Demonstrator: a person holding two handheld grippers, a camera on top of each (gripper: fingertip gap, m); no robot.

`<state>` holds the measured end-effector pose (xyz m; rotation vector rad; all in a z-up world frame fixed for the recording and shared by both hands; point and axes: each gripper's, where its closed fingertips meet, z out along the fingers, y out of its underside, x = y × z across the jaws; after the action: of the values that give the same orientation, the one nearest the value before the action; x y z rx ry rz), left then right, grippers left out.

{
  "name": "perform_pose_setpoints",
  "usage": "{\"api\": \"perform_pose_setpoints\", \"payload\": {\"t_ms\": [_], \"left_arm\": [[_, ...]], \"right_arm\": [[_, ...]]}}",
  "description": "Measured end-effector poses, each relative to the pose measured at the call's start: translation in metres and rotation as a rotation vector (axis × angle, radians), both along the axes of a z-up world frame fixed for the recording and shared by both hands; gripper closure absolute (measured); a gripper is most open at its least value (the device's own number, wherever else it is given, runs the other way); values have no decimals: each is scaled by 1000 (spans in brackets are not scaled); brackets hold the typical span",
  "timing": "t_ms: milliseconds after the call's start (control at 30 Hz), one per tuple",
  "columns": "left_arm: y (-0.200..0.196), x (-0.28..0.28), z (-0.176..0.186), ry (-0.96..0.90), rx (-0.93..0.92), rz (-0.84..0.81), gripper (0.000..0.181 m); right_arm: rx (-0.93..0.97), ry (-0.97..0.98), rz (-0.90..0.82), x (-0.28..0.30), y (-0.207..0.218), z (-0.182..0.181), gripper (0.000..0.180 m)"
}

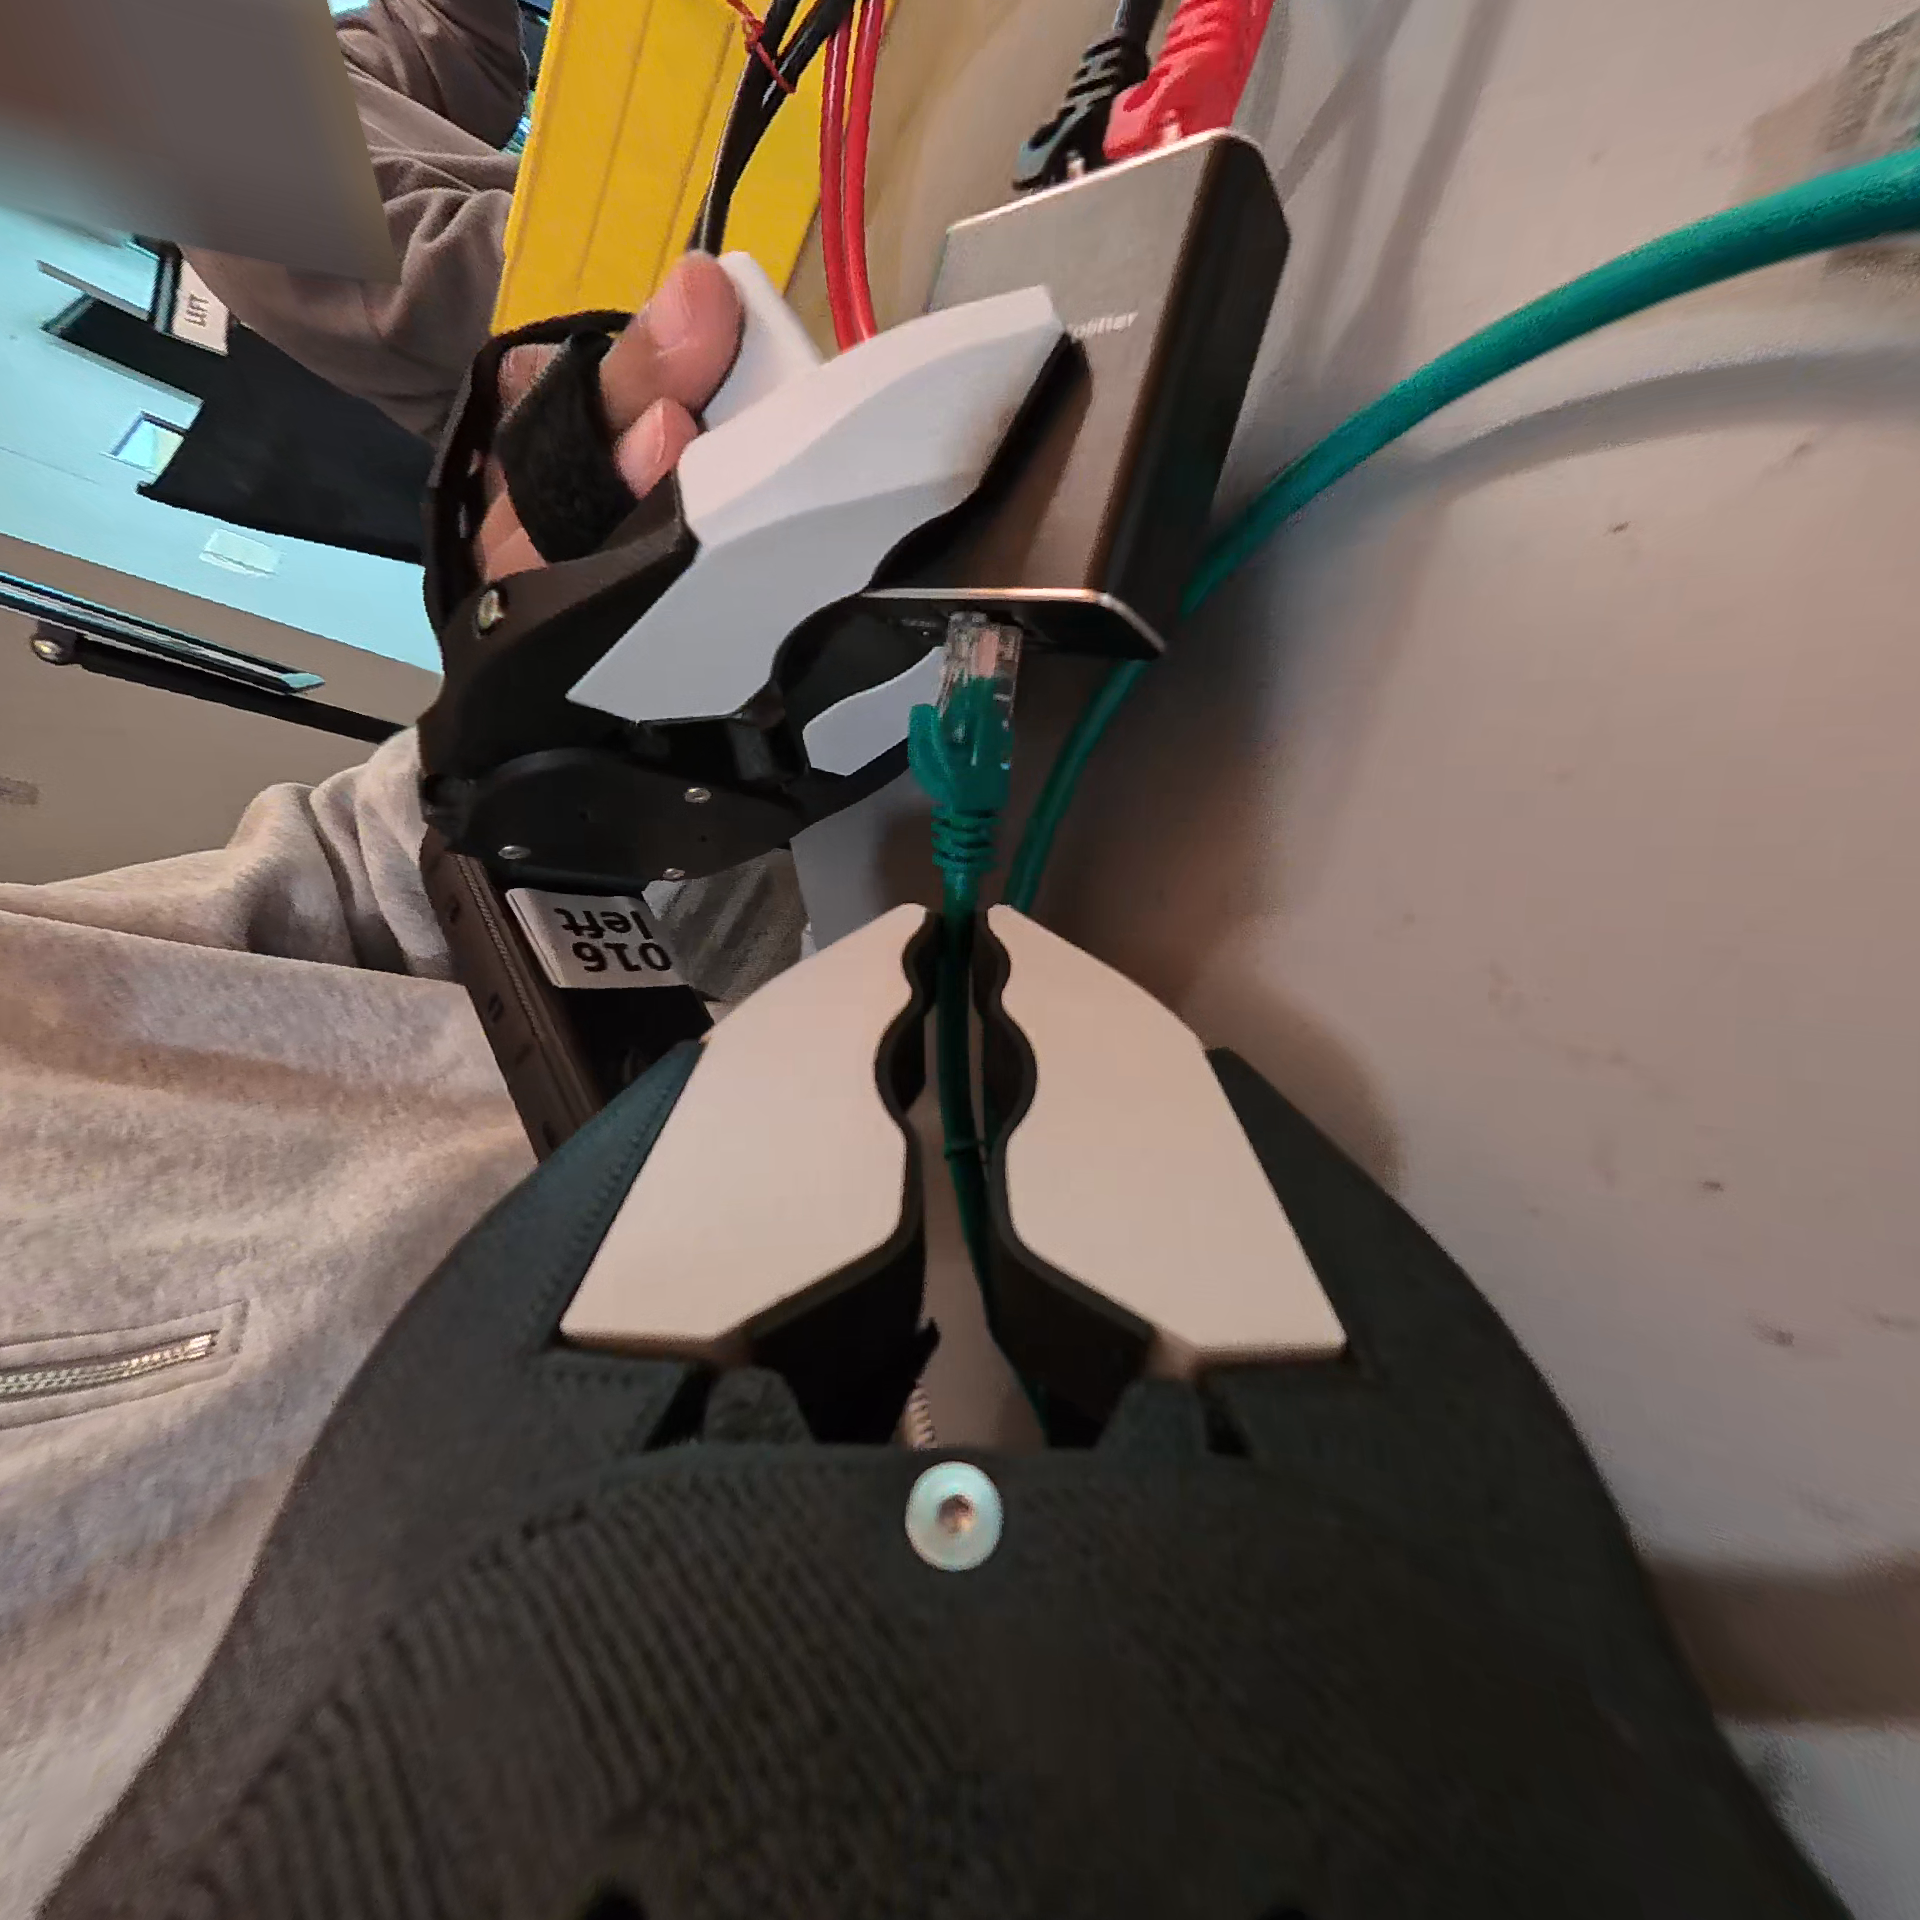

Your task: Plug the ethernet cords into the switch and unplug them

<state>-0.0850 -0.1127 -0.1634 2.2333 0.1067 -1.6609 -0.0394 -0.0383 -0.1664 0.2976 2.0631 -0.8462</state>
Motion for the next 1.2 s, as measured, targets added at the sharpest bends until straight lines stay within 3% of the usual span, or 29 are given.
{"api": "perform_pose_setpoints", "payload": {"t_ms": [467,900,1200], "left_arm": [[1,1,-2,-6,-50,-52,153],[4,1,7,18,51,-57,154],[-1,4,8,3,2,-64,153]], "right_arm": [[16,-170,-11,2,3,4,174],[26,-185,7,4,4,4,174],[23,-198,4,4,4,4,174]]}}
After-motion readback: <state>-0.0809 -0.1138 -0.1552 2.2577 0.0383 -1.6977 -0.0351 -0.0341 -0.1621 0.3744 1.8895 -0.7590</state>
